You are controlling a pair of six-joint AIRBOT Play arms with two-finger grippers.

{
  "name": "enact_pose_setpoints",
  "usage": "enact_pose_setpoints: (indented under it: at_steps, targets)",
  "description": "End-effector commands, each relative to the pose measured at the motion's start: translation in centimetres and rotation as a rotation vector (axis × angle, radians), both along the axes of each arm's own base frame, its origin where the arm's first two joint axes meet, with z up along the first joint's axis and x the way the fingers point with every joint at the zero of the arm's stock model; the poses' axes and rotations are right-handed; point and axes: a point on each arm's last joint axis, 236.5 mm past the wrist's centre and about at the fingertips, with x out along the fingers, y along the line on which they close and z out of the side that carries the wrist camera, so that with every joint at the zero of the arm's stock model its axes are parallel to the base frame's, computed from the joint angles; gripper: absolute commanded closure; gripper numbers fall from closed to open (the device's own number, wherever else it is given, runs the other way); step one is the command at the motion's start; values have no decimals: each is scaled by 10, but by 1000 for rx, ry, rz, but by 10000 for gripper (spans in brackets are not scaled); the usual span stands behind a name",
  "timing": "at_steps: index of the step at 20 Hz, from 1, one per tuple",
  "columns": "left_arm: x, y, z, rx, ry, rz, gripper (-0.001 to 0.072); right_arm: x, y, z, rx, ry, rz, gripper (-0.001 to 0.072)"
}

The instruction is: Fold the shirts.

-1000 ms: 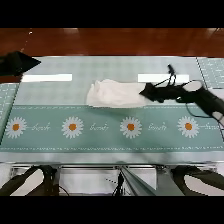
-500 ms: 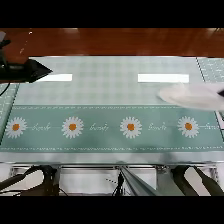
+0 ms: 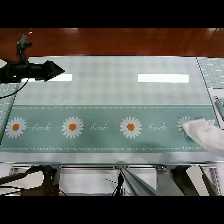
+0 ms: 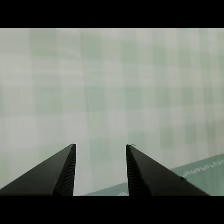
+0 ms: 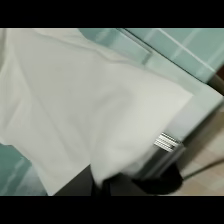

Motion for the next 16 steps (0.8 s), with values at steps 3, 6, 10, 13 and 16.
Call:
enact_pose_setpoints:
  at_steps: [3,6,10,13,16]
  targets:
    - [27,15,-5,64,-90,62,322,-77,0,18,-57,287,-140,683]
    - [40,27,1,83,-138,118,322,-103,10,19,-97,369,-180,682]
    - [47,34,5,96,-166,150,322,-128,25,8,-89,467,-190,590]
    - [47,34,5,126,-187,119,320,-130,26,4,-72,480,-128,278]
    - [42,29,4,118,-173,99,300,-120,13,1,-118,433,-96,278]
